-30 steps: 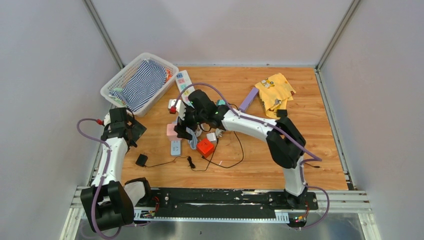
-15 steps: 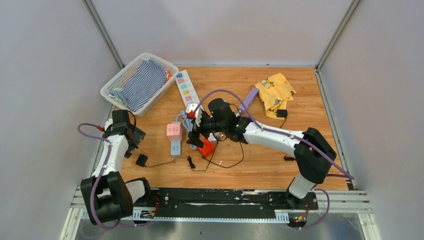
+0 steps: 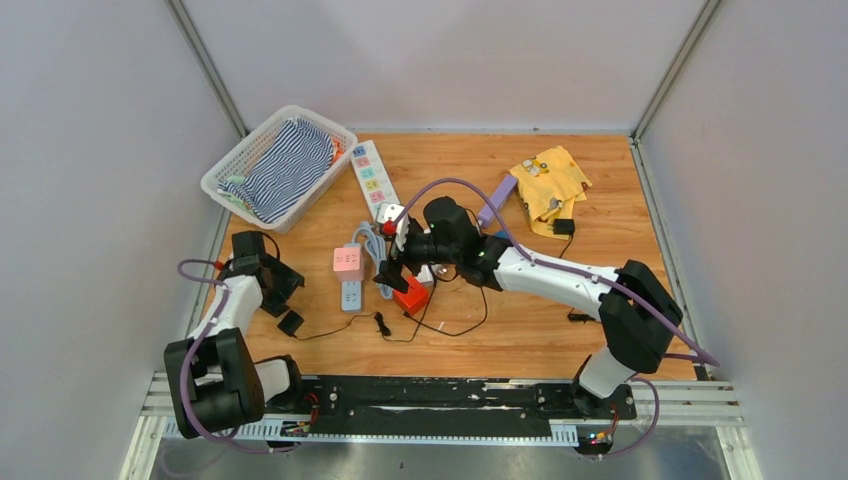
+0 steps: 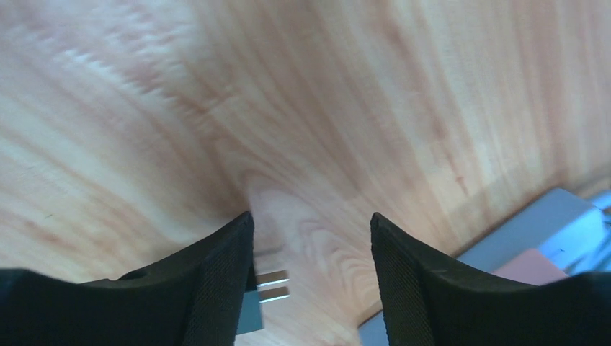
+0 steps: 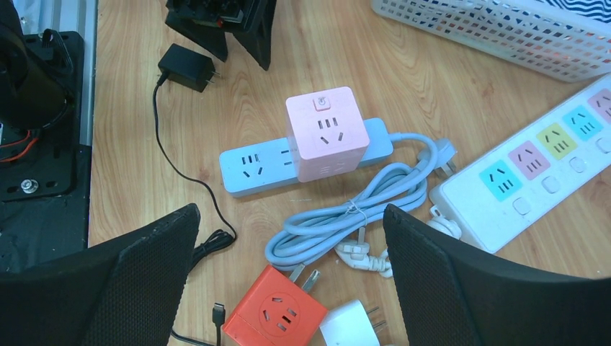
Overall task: Insert the plug
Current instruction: Move the plug to the corner of the board.
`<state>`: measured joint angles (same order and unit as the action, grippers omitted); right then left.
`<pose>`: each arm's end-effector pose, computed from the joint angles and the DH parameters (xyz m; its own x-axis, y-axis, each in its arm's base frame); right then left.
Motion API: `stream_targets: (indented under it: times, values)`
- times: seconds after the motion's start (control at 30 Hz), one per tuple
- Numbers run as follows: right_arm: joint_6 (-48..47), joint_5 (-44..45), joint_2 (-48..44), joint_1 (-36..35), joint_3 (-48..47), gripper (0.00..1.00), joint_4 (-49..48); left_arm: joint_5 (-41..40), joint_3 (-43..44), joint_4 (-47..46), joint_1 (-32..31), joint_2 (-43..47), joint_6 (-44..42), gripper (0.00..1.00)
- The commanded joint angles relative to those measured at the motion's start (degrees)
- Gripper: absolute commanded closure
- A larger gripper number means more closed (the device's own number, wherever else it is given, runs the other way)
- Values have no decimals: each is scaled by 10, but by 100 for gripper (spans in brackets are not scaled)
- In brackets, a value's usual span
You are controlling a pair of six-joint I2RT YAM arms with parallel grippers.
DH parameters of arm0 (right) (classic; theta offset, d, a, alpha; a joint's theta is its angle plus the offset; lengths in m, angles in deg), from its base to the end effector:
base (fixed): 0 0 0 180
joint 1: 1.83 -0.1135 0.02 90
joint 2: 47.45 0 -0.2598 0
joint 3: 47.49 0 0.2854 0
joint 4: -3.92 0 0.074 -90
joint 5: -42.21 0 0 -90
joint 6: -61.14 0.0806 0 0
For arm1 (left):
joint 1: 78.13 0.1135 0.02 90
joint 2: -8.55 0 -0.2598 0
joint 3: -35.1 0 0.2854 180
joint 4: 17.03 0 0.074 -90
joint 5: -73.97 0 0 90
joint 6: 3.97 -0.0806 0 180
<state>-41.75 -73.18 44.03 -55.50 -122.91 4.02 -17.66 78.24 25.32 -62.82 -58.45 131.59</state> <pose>0.2340 0.3765 0.2534 0.0561 -0.2640 -0.9629 -0.9841 0.1483 -0.0979 0.2327 0.0661 0.0958 -0.4216 -0.8554 -0.3010 -0.8227 0.5004 -0.2698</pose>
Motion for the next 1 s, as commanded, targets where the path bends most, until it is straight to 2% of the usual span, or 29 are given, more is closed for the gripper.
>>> stream_targets:
  times: [0.0, 0.2, 0.27, 0.33, 0.37, 0.43, 0.57, 0.8, 0.97]
  values:
    - [-2, 14, -15, -7, 9, 3, -14, 78, -28, -64, 4, 2, 5, 39]
    - [3, 4, -6, -8, 3, 3, -15, 65, -36, -68, 4, 49, 6, 58]
    - [3, 5, -4, -9, 3, 3, -16, 63, -35, -65, 4, 59, 4, 61]
    - [3, 4, -3, -8, 2, 3, -16, 48, -27, -50, 4, 67, -6, 59]
    - [4, 3, -3, -8, 2, 3, -15, 27, -20, -34, 4, 75, -10, 52]
    - [4, 3, -3, -8, 2, 3, -17, -29, -5, 5, 4, 88, -3, 44]
    - [4, 3, 1, -8, 0, 4, -17, -81, -1, 54, 4, 122, 27, 38]
    - [4, 2, 7, -8, -4, 4, -13, -87, -31, 85, 4, 186, 57, 35]
    - [4, 1, 9, -9, -5, 4, -14, -65, -53, 84, 4, 192, 57, 40]
